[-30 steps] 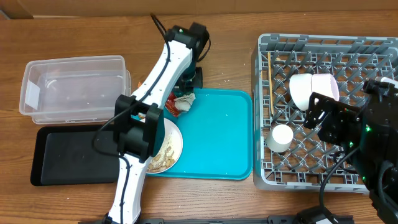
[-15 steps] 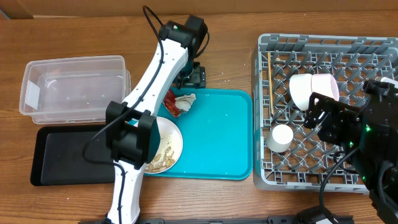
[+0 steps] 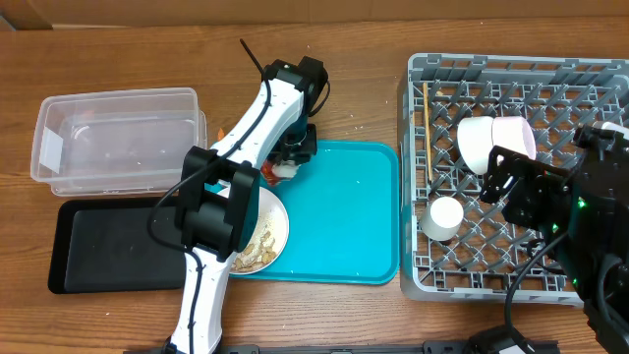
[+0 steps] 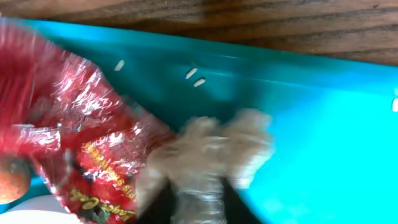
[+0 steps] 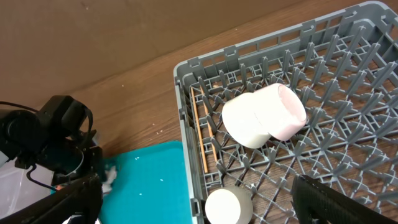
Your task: Sort waste into correct bins and load items into the dishwasher
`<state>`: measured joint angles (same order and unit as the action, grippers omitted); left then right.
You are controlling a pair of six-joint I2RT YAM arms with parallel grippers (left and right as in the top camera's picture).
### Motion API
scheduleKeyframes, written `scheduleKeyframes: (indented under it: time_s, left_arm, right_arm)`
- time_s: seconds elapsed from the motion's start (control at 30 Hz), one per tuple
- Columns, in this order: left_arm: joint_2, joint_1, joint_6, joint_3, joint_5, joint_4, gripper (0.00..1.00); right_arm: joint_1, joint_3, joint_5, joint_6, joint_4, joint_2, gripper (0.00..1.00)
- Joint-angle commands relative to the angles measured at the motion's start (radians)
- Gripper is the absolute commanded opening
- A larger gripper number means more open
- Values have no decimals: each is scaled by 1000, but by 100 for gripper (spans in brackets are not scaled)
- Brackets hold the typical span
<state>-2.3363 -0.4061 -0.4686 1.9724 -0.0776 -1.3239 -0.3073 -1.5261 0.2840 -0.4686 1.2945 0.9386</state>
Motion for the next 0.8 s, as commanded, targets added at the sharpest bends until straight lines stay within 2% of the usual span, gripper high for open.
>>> scheduleKeyframes:
  time_s: [0.0, 0.1, 0.27, 0.37, 0.4, 0.57, 0.67, 0.77]
  left_arm:
    - [-6, 0, 6, 21, 8, -11, 4]
    - [-5, 11, 5, 103, 19, -64, 4]
    - [-5, 36, 4, 401, 15, -288, 4]
    - [-5, 53, 4, 529, -10, -366, 4]
    - [0, 60, 37, 554, -9, -366, 4]
    - [31, 115, -11, 563, -38, -366, 4]
    - [31, 148, 26, 562, 68, -366, 4]
    - [47, 168, 45, 562, 25, -366, 4]
  right_arm:
    - [6, -19, -2, -4, -5, -4, 100]
    - [6, -19, -2, -4, -5, -4, 100]
    - [6, -19, -2, -4, -5, -4, 100]
    - [6, -19, -2, -4, -5, -4, 100]
    - [6, -19, -2, -4, -5, -4, 100]
    - [6, -19, -2, -4, -5, -4, 100]
    - [6, -19, -2, -4, -5, -4, 100]
    - [6, -19, -2, -4, -5, -4, 100]
